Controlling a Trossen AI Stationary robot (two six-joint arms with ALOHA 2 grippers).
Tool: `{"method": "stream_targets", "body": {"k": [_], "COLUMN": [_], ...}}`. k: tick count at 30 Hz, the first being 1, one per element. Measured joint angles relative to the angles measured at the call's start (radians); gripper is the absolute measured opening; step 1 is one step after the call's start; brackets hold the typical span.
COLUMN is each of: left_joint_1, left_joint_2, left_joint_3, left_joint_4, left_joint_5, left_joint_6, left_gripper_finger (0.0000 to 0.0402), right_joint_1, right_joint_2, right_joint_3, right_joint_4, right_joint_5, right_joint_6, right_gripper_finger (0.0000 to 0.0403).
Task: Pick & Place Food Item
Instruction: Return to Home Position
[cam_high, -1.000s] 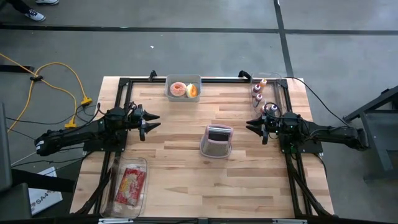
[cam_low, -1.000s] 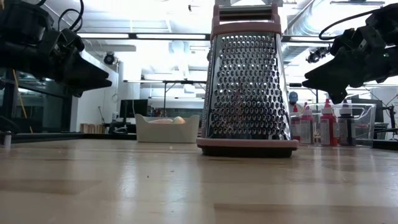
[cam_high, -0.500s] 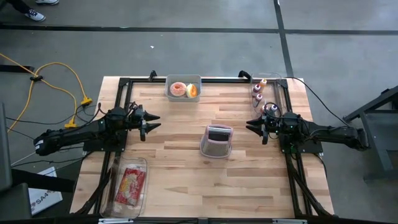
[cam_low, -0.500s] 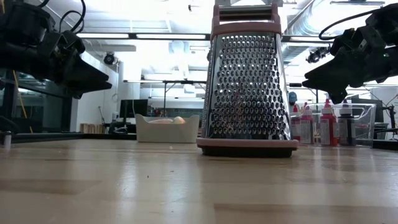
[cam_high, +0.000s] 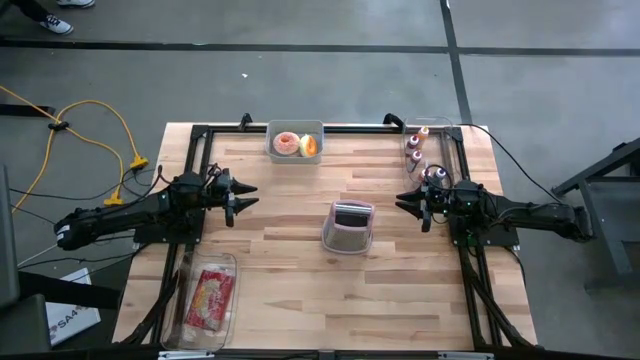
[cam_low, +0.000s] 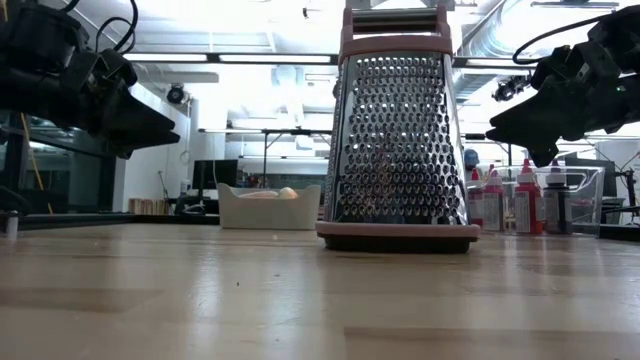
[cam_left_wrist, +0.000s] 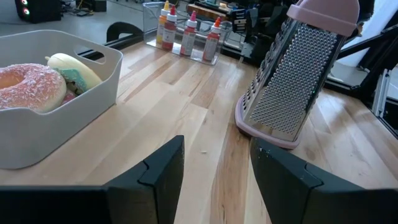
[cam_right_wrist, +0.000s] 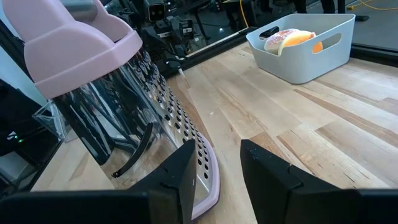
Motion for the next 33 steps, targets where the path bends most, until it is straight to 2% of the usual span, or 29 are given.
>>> {"method": "stream_targets", "body": {"k": [33], "left_joint_1": [0.000], "left_joint_2": [0.000], "left_joint_3": [0.000], "left_joint_4": [0.000], "left_joint_5": [0.000], "left_joint_6": [-0.008], "left_gripper_finger": [0.0179], "right_joint_1": [0.000], "right_joint_2": [0.000], "right_joint_3": [0.000], "right_joint_4": [0.000], "right_joint_5": [0.000], "right_joint_6": [0.000], "right_gripper_finger": [0.0114]}}
